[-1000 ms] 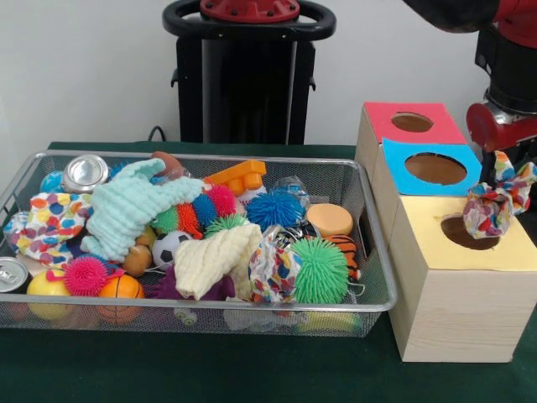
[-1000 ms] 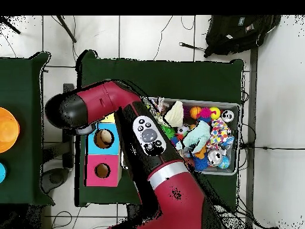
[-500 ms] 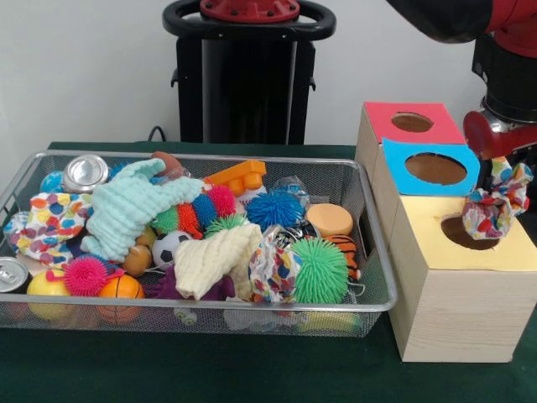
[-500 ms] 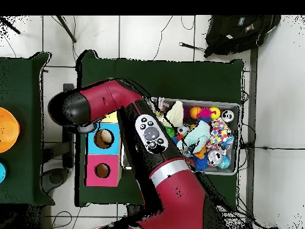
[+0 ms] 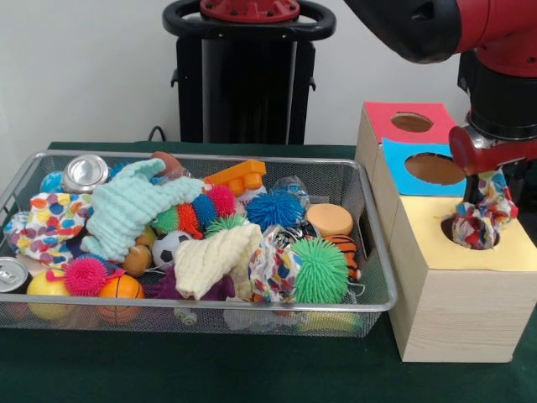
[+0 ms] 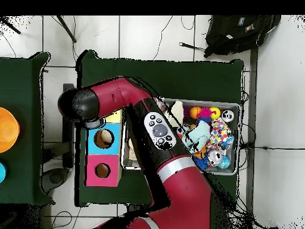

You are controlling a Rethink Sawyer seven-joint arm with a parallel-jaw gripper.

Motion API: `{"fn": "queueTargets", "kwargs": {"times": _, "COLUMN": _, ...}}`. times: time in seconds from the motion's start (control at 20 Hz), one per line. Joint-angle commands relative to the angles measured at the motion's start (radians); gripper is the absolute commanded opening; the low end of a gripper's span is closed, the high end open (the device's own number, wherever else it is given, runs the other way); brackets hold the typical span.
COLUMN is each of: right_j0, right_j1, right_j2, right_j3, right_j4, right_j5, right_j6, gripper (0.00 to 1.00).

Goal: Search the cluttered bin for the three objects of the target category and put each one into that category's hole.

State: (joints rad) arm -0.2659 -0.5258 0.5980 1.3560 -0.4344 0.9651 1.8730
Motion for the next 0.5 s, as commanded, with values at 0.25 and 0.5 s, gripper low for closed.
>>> {"fn": "queueTargets", "kwargs": {"times": 0.25, "right_j0": -0.039, "right_j1": 0.053, "right_j2": 0.002, "right_j3": -0.053, "right_j4": -0.043, "right_j5": 0.022, "right_j6": -0.173, "gripper": 1.0}}
{"fn": "queueTargets", "kwargs": {"times": 0.5, "right_j0": -0.034, "right_j1": 0.046, "right_j2": -0.003, "right_j3": -0.043, "right_j4": -0.044, "right_j5": 0.009, "right_j6": -0.153, "gripper": 1.0}}
